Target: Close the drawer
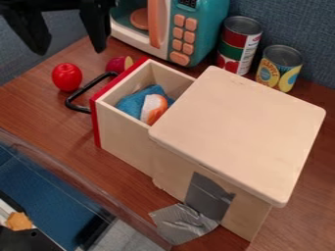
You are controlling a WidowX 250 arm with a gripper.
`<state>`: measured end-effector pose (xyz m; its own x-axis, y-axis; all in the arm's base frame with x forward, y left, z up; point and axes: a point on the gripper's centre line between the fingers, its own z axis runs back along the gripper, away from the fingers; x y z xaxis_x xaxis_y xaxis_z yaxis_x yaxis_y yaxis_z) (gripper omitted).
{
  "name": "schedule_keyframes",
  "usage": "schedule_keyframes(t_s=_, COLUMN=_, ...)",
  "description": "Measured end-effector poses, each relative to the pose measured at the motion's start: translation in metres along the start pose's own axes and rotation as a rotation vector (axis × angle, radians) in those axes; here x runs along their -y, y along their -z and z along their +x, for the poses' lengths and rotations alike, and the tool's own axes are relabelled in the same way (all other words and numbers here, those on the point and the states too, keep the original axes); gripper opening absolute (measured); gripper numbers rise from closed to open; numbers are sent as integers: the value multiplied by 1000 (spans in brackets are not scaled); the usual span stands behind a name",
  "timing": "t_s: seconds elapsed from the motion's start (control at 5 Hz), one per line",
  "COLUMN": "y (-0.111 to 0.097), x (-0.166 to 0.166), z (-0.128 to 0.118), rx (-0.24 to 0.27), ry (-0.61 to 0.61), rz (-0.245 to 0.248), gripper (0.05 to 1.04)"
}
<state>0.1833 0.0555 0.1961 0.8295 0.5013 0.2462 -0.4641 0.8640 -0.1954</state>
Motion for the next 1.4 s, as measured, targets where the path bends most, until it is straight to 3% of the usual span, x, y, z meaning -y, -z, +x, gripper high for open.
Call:
schedule_keyframes(t_s=0.2, y=3, x=-1, z=-1, rx=-9, ry=16, rz=3, gripper=999)
schedule_keyframes(t_s=0.4, y=22, x=-53, z=9, rx=-20, ry=142, rz=97, gripper=999)
schedule_keyframes(t_s=0.6, y=36, x=-86, z=20, rx=41, ry=279, rz=150, gripper=999)
schedule_keyframes(t_s=0.8, y=56, x=-114, z=35, rx=74, ry=418, rz=159, gripper=999)
schedule_keyframes(t_s=1.0, y=79, x=-143, z=54, rx=114, ry=608, rz=73, gripper=999)
schedule_keyframes(t_s=1.2, y=102, x=-152, z=77, rx=97, ry=817, rz=7, gripper=999)
schedule_keyframes(t_s=1.4, y=114, x=-145, z=98, rx=-13, ry=1077, rz=-7, gripper=999)
